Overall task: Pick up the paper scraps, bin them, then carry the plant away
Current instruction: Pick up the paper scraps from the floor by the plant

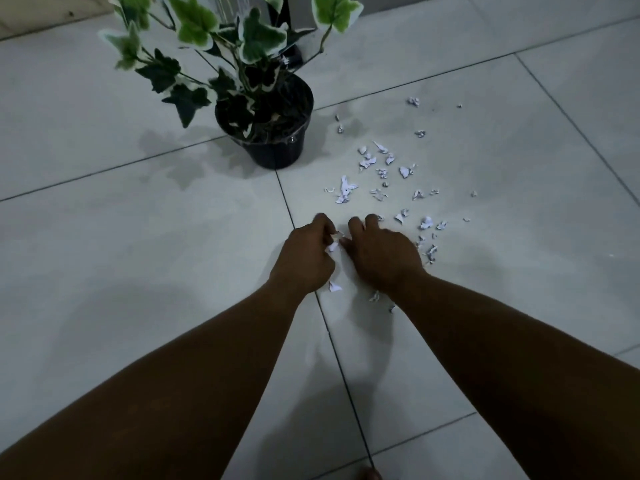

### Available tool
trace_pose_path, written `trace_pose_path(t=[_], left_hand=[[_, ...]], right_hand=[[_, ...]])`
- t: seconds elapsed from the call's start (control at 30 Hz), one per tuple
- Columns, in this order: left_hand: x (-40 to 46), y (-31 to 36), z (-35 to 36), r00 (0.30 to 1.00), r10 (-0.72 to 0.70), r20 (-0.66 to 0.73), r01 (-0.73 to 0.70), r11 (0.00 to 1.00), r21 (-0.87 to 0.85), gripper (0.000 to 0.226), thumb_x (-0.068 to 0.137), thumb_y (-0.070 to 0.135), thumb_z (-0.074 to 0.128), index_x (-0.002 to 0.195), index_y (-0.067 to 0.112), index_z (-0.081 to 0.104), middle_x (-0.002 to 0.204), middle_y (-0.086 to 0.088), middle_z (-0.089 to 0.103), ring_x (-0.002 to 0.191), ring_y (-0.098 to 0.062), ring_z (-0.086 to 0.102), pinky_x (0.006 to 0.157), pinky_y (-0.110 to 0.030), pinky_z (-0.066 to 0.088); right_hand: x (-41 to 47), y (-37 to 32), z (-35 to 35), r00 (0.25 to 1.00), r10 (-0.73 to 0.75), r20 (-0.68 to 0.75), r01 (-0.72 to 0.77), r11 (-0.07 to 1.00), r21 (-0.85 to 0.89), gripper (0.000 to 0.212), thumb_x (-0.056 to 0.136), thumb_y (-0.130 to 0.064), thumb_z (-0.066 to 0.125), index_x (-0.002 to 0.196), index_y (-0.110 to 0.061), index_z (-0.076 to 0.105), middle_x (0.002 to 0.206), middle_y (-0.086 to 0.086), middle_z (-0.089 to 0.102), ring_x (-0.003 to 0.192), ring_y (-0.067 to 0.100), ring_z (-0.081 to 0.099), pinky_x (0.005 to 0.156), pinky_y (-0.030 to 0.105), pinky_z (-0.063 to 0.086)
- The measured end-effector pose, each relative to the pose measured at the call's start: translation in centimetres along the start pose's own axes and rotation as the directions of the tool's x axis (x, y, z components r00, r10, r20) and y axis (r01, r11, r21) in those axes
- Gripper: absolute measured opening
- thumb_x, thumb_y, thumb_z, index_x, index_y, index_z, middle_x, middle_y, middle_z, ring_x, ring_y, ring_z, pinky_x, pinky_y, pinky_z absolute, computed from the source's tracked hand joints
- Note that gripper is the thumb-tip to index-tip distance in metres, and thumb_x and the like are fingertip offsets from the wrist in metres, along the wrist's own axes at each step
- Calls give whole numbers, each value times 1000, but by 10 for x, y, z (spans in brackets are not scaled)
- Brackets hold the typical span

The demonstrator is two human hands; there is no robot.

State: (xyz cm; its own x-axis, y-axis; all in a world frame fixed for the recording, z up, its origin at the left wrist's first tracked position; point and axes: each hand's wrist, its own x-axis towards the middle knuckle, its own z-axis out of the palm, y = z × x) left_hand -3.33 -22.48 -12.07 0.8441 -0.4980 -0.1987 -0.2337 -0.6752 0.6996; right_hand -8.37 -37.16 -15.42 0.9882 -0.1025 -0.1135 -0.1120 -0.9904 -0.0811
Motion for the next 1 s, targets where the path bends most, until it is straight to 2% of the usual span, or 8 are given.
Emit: trace_pose_path(t=[0.17,0.27,0.33,0.43,0.57,0.7,0.9,1.0], left_hand=[[-6,3,-1,996,-79,34,83,985,-149,38,74,-10,53,105,12,52,95,-2,70,86,-18,67,74,-26,51],[-12,4,-1,993,-70,98,82,989,-126,47,71,-8,56,112,13,55,101,-3,68,87,-19,63,78,-31,52],[-19,4,2,990,-47,133,57,996,-70,51,71,-5,63,116,18,55,103,0,63,85,-16,58,79,-30,52],[-31,9,6,996,-6,92,14,996,-88,38,75,13,72,111,21,60,95,3,63,79,-16,59,76,-29,52],[-47,18,10,993,29,111,-3,974,-228,19,74,25,78,92,22,73,80,8,71,68,-9,65,69,-24,55],[-53,26,13,990,100,97,-82,982,-168,11,82,27,73,89,22,80,84,9,76,72,-4,68,73,-18,52],[-60,25,8,997,70,21,-68,992,-105,19,83,15,61,85,25,77,84,11,75,67,-2,64,74,-23,54],[-62,15,2,1000,8,-17,-8,1000,2,21,81,11,58,81,24,74,88,7,75,77,-13,68,77,-26,54]], right_hand=[[-18,-3,4,987,-127,97,129,991,-17,27,102,-19,37,126,-8,43,109,15,53,75,35,64,53,36,37],[-20,-4,1,998,48,35,-56,959,278,23,104,-27,37,111,-8,48,98,18,63,83,37,63,62,36,37],[-25,-5,-3,948,315,43,-282,768,575,28,103,-31,43,99,-8,57,90,16,66,82,31,61,66,30,33],[-31,-6,-10,835,531,146,-446,495,746,38,99,-37,51,84,-9,70,76,8,66,74,20,60,66,25,37],[-53,-12,-24,739,547,393,-533,119,838,39,98,-39,55,77,-9,67,60,5,59,52,18,55,45,18,42],[-56,-19,-30,648,514,562,-551,-194,812,33,97,-27,53,70,-10,59,61,9,57,53,23,50,53,29,39],[-63,-22,-33,699,459,548,-471,-281,836,23,93,-8,58,72,-4,63,60,12,54,45,18,46,45,24,35],[-66,-23,-34,689,484,540,-431,-327,841,23,93,-4,57,71,-6,64,58,8,54,41,14,43,41,19,32]])
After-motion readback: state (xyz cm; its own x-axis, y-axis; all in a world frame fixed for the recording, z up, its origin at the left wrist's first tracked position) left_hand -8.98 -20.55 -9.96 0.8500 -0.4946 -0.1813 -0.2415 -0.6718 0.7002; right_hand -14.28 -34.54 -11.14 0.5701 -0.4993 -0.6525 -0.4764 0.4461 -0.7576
